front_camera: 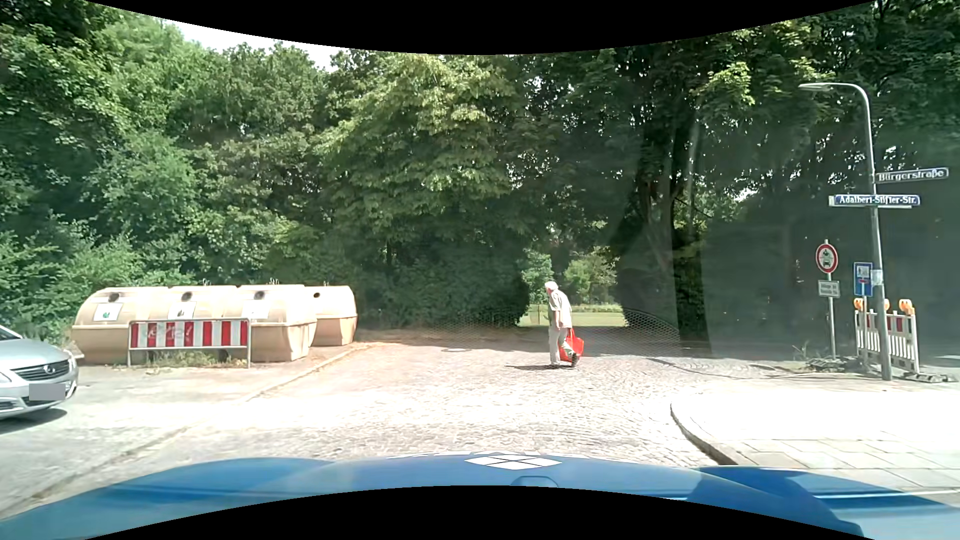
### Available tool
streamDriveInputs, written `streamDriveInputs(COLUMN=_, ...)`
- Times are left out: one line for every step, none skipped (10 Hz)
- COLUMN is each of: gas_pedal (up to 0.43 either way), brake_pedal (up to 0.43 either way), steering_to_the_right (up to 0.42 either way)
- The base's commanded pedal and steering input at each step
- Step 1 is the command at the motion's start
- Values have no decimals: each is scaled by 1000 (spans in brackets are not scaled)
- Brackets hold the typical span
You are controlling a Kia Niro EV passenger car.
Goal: Follow the waypoints while adhering to traffic rules and regulations
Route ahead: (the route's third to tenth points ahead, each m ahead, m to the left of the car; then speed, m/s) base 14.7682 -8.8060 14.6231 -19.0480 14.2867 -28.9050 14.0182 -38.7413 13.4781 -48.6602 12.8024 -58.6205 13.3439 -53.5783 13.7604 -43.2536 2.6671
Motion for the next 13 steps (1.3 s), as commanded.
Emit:
streamDriveInputs(gas_pedal=28, brake_pedal=0, steering_to_the_right=18)
streamDriveInputs(gas_pedal=47, brake_pedal=0, steering_to_the_right=26)
streamDriveInputs(gas_pedal=47, brake_pedal=0, steering_to_the_right=36)
streamDriveInputs(gas_pedal=59, brake_pedal=0, steering_to_the_right=41)
streamDriveInputs(gas_pedal=67, brake_pedal=0, steering_to_the_right=48)
streamDriveInputs(gas_pedal=67, brake_pedal=0, steering_to_the_right=56)
streamDriveInputs(gas_pedal=79, brake_pedal=0, steering_to_the_right=65)
streamDriveInputs(gas_pedal=79, brake_pedal=0, steering_to_the_right=69)
streamDriveInputs(gas_pedal=79, brake_pedal=0, steering_to_the_right=76)
streamDriveInputs(gas_pedal=79, brake_pedal=0, steering_to_the_right=86)
streamDriveInputs(gas_pedal=79, brake_pedal=0, steering_to_the_right=101)
streamDriveInputs(gas_pedal=79, brake_pedal=0, steering_to_the_right=115)
streamDriveInputs(gas_pedal=79, brake_pedal=0, steering_to_the_right=134)
